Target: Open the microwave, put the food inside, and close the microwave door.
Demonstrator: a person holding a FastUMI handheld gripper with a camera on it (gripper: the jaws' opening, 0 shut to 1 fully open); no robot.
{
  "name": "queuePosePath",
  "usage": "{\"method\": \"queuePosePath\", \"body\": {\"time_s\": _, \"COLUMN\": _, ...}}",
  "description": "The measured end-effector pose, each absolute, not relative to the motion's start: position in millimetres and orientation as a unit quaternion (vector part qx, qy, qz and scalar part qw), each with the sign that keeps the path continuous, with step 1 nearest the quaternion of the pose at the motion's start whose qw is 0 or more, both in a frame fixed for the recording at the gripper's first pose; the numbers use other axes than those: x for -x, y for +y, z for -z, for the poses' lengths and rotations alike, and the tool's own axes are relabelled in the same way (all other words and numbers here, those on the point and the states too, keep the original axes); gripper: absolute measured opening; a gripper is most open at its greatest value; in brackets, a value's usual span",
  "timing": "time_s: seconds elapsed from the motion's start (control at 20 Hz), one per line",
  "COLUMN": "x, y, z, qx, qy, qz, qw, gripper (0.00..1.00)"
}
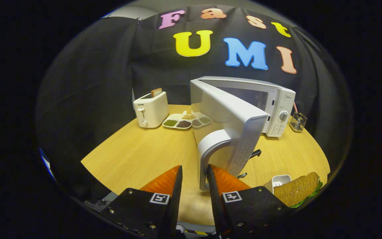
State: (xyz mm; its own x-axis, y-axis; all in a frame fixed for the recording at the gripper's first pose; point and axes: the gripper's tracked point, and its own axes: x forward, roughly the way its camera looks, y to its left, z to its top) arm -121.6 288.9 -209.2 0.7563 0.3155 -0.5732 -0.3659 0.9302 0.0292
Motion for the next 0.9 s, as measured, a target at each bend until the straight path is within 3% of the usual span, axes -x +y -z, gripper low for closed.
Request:
{"method": "queuePosePath", "body": {"time_s": 0.1, "x": 137, "y": 311, "z": 211, "qx": 0.054, "qy": 0.301, "qz": -0.224, "qw": 0.926, "gripper": 0.44}}
{"method": "queuePosePath", "body": {"time_s": 0.15, "x": 146, "y": 323, "z": 209, "qx": 0.056, "qy": 0.302, "qz": -0.248, "qw": 0.919, "gripper": 0.52}}
{"method": "queuePosePath", "body": {"time_s": 0.3, "x": 177, "y": 363, "z": 195, "qx": 0.040, "qy": 0.292, "qz": -0.343, "qw": 0.892, "gripper": 0.56}}
{"method": "queuePosePath", "body": {"time_s": 0.4, "x": 192, "y": 379, "z": 170, "qx": 0.015, "qy": 0.267, "qz": -0.398, "qw": 0.877, "gripper": 0.66}}
{"method": "queuePosePath", "body": {"time_s": 0.45, "x": 194, "y": 383, "z": 155, "qx": 0.001, "qy": 0.250, "qz": -0.418, "qw": 0.873, "gripper": 0.77}}
{"method": "queuePosePath", "body": {"time_s": 0.65, "x": 182, "y": 367, "z": 85, "qx": -0.021, "qy": 0.175, "qz": -0.447, "qw": 0.877, "gripper": 0.81}}
{"method": "queuePosePath", "body": {"time_s": 0.9, "x": 148, "y": 310, "z": 32, "qx": -0.041, "qy": 0.130, "qz": -0.425, "qw": 0.895, "gripper": 0.81}}
